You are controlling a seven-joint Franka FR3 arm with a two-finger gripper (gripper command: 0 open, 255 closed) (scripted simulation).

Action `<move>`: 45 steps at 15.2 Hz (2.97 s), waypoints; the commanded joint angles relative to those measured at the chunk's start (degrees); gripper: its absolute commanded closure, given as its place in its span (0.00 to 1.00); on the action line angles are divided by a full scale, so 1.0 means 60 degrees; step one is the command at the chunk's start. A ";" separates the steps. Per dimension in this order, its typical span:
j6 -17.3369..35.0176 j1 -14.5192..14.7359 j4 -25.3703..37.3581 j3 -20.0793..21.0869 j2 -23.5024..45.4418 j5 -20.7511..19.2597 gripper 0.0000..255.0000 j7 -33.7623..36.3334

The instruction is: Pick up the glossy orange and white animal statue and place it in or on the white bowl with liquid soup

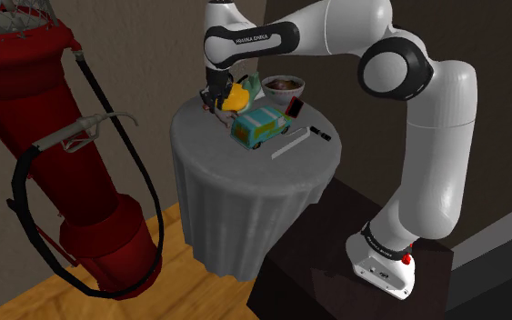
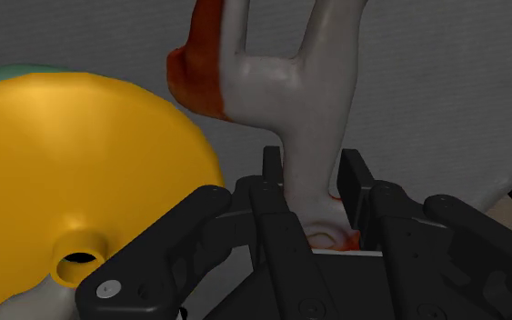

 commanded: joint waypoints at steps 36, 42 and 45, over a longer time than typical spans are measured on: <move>-0.2722 -0.1874 0.1871 -0.0612 -0.0881 0.0445 1.00 -0.2595; -0.2923 -0.2745 0.2310 -0.0932 -0.0642 0.0621 1.00 -0.3774; -0.3113 -0.3187 0.2774 -0.1082 -0.0364 0.0714 1.00 -0.4352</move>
